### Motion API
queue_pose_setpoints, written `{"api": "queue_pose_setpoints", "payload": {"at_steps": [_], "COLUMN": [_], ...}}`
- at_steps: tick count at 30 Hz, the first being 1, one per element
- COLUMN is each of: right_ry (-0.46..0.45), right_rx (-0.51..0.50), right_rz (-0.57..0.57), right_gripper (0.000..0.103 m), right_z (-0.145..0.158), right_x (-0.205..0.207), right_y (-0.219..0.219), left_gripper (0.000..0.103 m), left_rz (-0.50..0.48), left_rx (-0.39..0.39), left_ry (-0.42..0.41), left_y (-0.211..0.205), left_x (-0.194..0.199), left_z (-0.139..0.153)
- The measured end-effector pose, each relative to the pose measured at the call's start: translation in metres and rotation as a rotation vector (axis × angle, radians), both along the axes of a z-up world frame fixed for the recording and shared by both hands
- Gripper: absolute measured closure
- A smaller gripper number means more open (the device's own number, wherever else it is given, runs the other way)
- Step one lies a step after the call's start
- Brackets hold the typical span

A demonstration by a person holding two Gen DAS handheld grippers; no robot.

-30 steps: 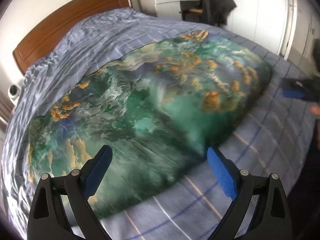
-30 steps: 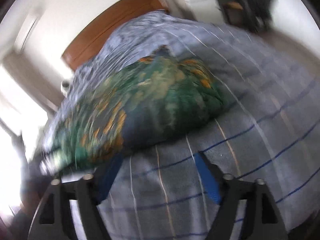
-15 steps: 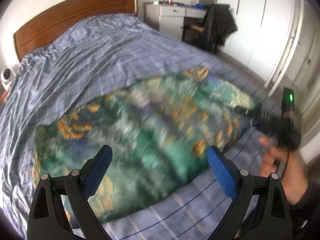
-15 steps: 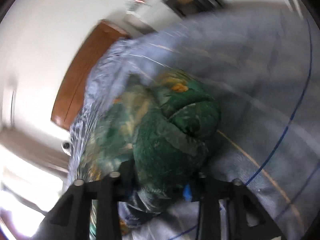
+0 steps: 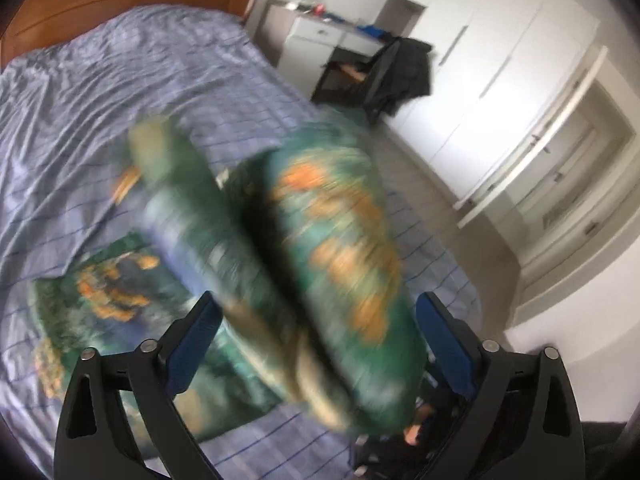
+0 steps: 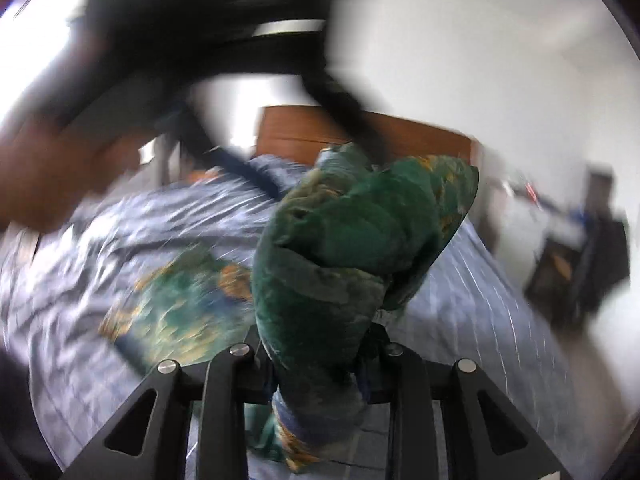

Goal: Fold large clothes

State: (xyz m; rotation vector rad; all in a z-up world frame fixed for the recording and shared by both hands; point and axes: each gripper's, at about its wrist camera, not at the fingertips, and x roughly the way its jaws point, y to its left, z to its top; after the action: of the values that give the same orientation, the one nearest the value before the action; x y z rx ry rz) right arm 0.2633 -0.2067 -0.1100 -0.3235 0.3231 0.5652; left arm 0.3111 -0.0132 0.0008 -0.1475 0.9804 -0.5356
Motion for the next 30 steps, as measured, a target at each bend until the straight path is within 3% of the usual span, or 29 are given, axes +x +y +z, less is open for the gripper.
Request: {"api": "queue_pose_setpoints", "payload": {"at_steps": [5,6,7,10,11,12,14,17,20,21,22,23,24,28,30], "right_ry": [-0.145,-0.158,-0.164,-0.149,-0.117,-0.096,-0.008,0.116,0.215,0.249,0.266,0.286,0.305,0.382,0.445], "right_rx": [-0.245,-0.268,-0.286,-0.324,-0.328,-0.319,-0.256,-0.113,-0.016,0.014,0.024,0.029,0.022,-0.005,-0.031], "right_rz": [0.172,0.193,0.212,0.239,0.246,0.255,0.317,0.364,0.316,0.275,0.243,0.202,0.186,0.202,0.210], "right_gripper": [0.074,0.074,0.074,0.072,0.063,0.060,0.035,0.031,0.031,0.031,0.041,0.062,0.068,0.082,0.082], "right_z": [-0.019,-0.021,-0.023,-0.031,-0.034,-0.033,-0.023,-0.003,0.007,0.009,0.009,0.008,0.005,-0.014,-0.039], "right_x": [-0.042,-0.048,-0.052,-0.057,-0.054,-0.052,-0.050,-0.044,-0.016,0.001,0.012,0.029,0.041,0.068,0.075], "right_y": [0.068,0.074,0.080,0.085,0.087,0.088,0.081,0.062,0.051,0.048,0.046,0.046,0.051,0.073,0.084], "left_gripper": [0.007,0.016,0.055,0.072,0.073,0.074,0.074,0.074,0.074,0.074,0.074,0.074,0.073,0.072,0.070], "left_rz": [0.110,0.133,0.153,0.163,0.163,0.169,0.188,0.238,0.291,0.307,0.320,0.330,0.338,0.343,0.353], "left_rx": [0.146,0.174,0.200,0.155,0.148,0.143,0.135,0.107,0.092,0.081,0.065,0.050,0.041,0.028,0.042], "left_ry": [0.073,0.079,0.089,0.133,0.133,0.128,0.112,0.108,0.127,0.136,0.144,0.149,0.153,0.145,0.154], "left_y": [0.028,0.031,0.034,0.049,0.053,0.059,0.077,0.113,0.139,0.148,0.158,0.165,0.167,0.174,0.179], "left_x": [-0.004,-0.004,-0.004,0.001,0.003,0.005,0.008,0.011,0.016,0.017,0.016,0.016,0.014,0.012,0.015], "left_z": [-0.039,-0.047,-0.056,-0.076,-0.080,-0.081,-0.081,-0.086,-0.099,-0.106,-0.114,-0.120,-0.128,-0.146,-0.154]}}
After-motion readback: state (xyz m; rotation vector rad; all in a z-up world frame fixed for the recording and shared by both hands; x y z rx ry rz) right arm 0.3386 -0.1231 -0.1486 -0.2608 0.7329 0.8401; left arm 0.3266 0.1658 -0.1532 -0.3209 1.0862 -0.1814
